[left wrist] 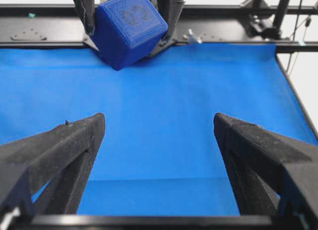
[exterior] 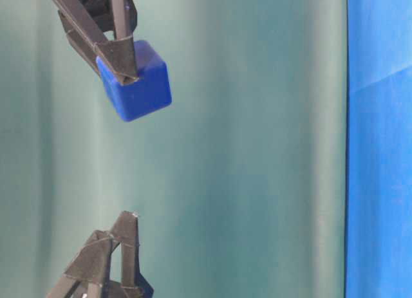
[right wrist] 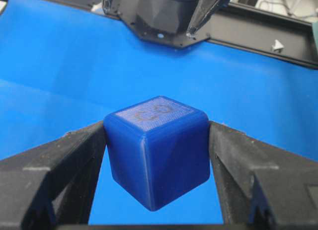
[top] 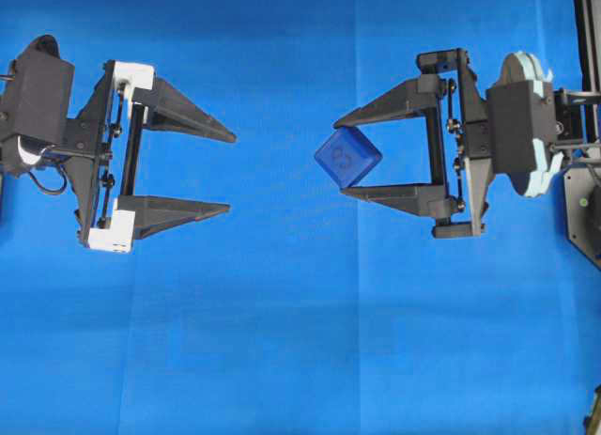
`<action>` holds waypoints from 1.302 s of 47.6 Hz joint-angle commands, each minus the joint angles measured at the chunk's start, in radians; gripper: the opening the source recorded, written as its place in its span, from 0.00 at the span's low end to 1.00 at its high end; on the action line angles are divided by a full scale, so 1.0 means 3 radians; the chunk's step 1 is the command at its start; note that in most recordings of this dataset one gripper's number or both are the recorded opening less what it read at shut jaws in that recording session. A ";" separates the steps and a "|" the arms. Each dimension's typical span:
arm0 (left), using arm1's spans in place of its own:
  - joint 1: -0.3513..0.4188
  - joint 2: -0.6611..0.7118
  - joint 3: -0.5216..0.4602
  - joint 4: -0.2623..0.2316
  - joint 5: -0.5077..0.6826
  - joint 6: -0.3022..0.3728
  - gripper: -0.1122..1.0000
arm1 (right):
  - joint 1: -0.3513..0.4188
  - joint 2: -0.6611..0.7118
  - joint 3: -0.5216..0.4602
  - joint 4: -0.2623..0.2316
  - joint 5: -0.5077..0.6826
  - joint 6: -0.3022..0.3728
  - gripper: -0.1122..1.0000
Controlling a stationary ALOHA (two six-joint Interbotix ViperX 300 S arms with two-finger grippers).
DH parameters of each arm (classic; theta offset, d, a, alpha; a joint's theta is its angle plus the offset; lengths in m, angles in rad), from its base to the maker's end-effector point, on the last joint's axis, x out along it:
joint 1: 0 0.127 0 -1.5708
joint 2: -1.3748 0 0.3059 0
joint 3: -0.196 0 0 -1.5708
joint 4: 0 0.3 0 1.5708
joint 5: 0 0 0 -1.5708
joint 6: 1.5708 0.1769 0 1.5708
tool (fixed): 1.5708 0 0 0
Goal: Handover the blue block to the right arm after grasping it with the left arm, then place it in the designated position.
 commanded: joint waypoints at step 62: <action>-0.0010 -0.0015 -0.0112 0.0005 -0.0036 0.0000 0.94 | 0.0005 -0.0046 -0.0051 0.0005 0.0966 0.0358 0.54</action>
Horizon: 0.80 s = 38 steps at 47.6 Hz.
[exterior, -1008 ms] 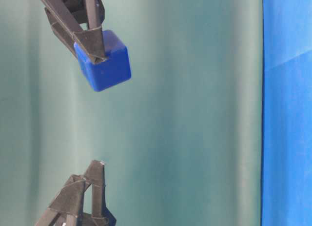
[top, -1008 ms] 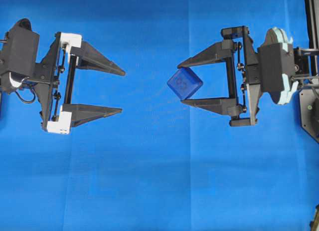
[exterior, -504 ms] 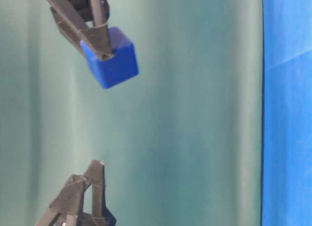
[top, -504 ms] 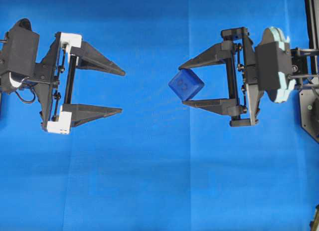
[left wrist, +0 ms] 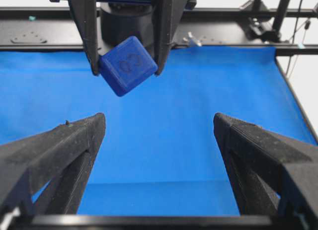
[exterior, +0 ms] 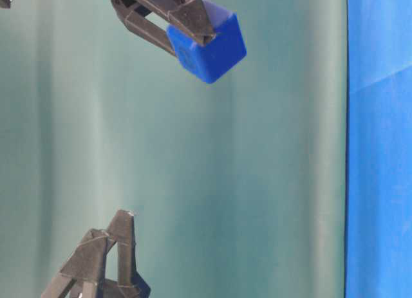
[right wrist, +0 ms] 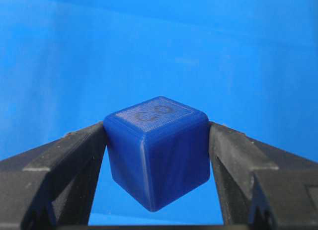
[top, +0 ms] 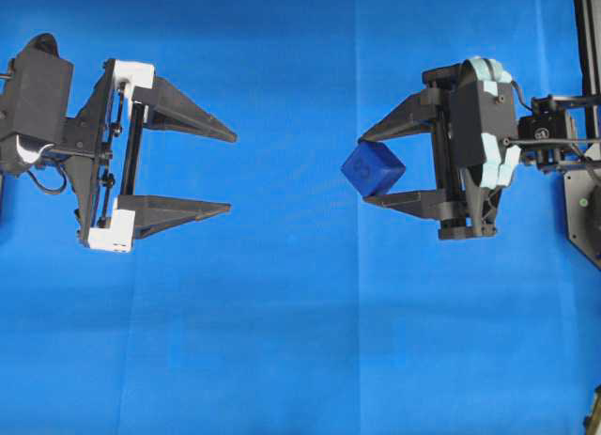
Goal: Handover the blue block to the right arm after grasping it with the left arm, then place it in the designated position.
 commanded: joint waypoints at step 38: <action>-0.0015 -0.0015 -0.0097 0.0005 -0.0015 0.0010 0.94 | 0.0005 -0.0046 -0.0051 -0.0015 -0.0046 0.0010 0.54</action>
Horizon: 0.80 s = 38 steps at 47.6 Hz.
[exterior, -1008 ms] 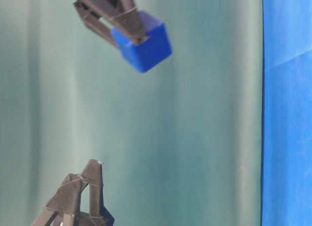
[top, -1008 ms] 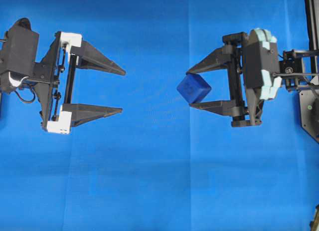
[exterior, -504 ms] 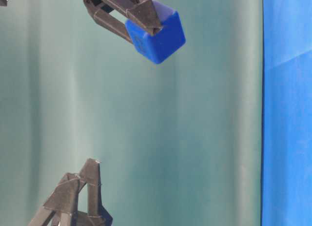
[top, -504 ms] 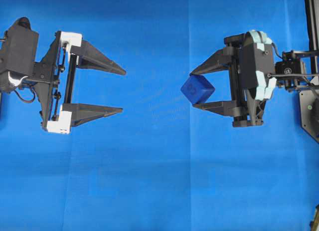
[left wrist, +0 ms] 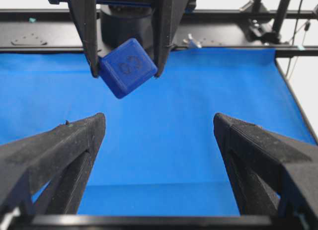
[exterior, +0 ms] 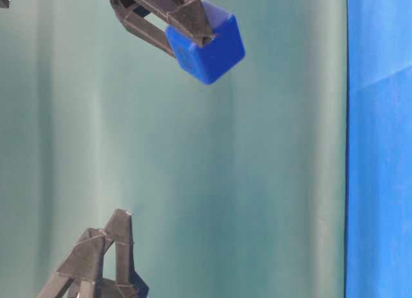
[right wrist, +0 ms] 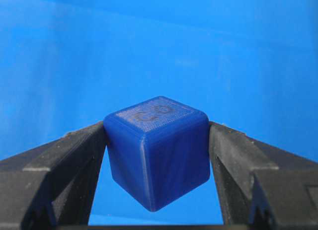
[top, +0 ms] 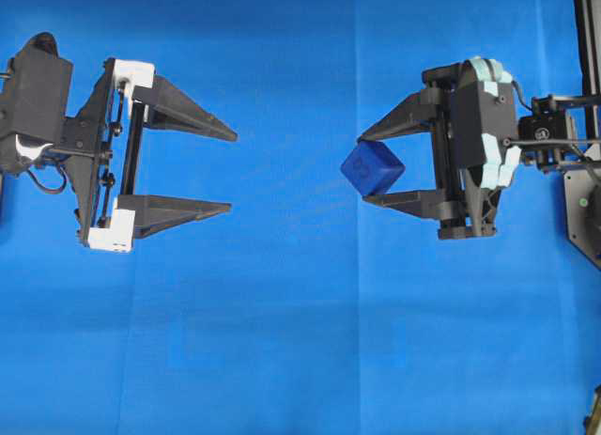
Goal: Handover the blue block to the right arm after grasping it with the left arm, then place it in the designated position.
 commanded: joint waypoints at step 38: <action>-0.0010 -0.0015 -0.0087 0.0005 -0.0015 -0.0005 0.94 | -0.0010 0.1043 -0.0026 0.0051 -0.1104 0.0015 0.54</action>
